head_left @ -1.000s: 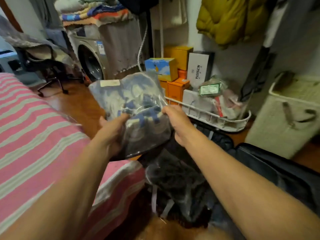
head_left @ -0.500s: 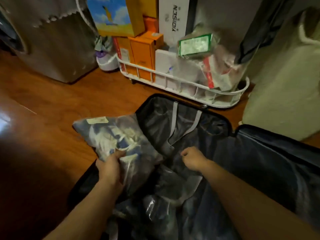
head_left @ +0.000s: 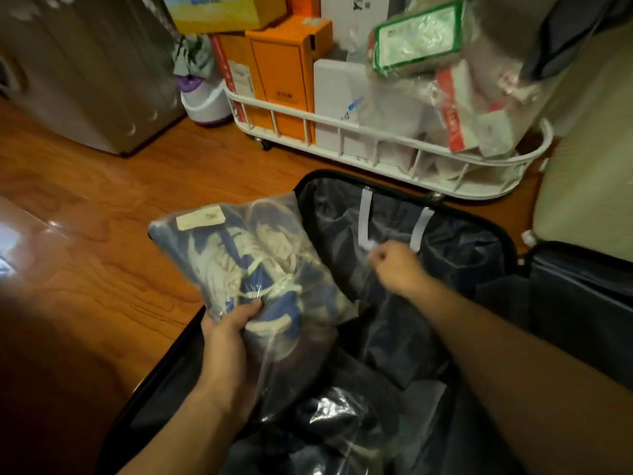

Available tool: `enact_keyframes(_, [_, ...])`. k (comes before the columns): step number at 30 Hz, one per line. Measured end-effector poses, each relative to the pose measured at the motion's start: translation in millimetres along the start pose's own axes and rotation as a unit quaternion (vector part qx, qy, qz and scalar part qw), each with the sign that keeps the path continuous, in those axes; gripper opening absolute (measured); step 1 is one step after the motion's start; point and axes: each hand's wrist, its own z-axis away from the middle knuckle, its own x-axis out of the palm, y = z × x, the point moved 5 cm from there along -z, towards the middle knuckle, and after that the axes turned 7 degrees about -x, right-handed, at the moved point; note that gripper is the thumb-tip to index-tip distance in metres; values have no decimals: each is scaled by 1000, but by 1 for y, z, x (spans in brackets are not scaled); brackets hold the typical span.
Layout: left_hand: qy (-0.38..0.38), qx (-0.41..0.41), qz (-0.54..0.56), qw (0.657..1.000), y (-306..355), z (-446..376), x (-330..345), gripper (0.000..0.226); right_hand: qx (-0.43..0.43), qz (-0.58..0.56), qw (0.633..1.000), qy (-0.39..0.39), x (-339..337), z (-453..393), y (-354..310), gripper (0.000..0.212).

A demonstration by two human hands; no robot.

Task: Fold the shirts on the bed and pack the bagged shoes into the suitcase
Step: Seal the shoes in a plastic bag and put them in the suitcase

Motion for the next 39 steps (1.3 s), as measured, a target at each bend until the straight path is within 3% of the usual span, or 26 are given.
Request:
enact_keyframes(2, [10,32,7,999,-4,11,24,86,-6,-220,967,129,-78,-17,-28,14])
enact_keyframes(4, [35,42,9,998,-17,17,61,74,-6,-434,887,156,-145,-25,-61,21])
enact_keyframes(6, [60,33,13,998,-36,21,100,65,4,-534,831,154,-188,-29,-90,21])
enact_keyframes(8, [49,-4,7,999,-59,20,139,75,33,-552,820,149,-206,-26,-109,21])
enact_keyframes(10, [54,-62,-71,994,-87,-10,142,104,54,-558,818,128,-201,-21,-118,17])
enact_keyframes(12, [58,-160,-171,970,-119,-55,131,115,68,-543,830,103,-184,-13,-116,16])
enact_keyframes(13, [39,-184,-212,959,-120,-60,129,103,78,-524,842,102,-174,-10,-109,15])
enact_keyframes(15, [19,-138,-302,943,-102,-37,129,52,107,-486,860,114,-156,-1,-90,9])
enact_keyframes(17, [37,-10,-479,877,-73,-17,118,30,139,-474,862,112,-136,7,-74,14])
enact_keyframes(20, [75,106,-698,705,-37,-1,83,45,176,-544,816,91,-98,25,-65,11])
enact_keyframes(22, [135,123,-725,664,-24,12,45,46,202,-592,777,76,-68,44,-63,7])
enact_keyframes(25, [250,123,-679,679,-18,45,-15,49,259,-614,738,108,-11,83,-55,16])
enact_keyframes(26, [279,97,-668,683,-20,61,-34,51,281,-593,741,142,6,100,-50,25])
enact_keyframes(29, [347,54,-632,691,-26,97,-69,59,278,-482,796,238,18,121,-25,72])
enact_keyframes(30, [361,51,-614,701,-27,110,-79,61,290,-464,803,235,16,125,-17,73])
enact_keyframes(31, [371,47,-590,716,-30,121,-91,64,301,-476,801,202,17,130,-12,63])
enact_keyframes(33, [377,30,-526,762,-40,140,-109,74,329,-547,762,108,19,141,-14,41])
enact_keyframes(35, [380,15,-482,789,-48,156,-115,86,325,-578,747,53,22,150,-22,36])
enact_keyframes(37, [407,-46,-415,813,-64,170,-122,75,306,-539,784,-13,28,161,-36,31])
enact_keyframes(39, [363,-126,-359,851,-86,181,-130,56,296,-502,809,-70,35,175,-43,23])
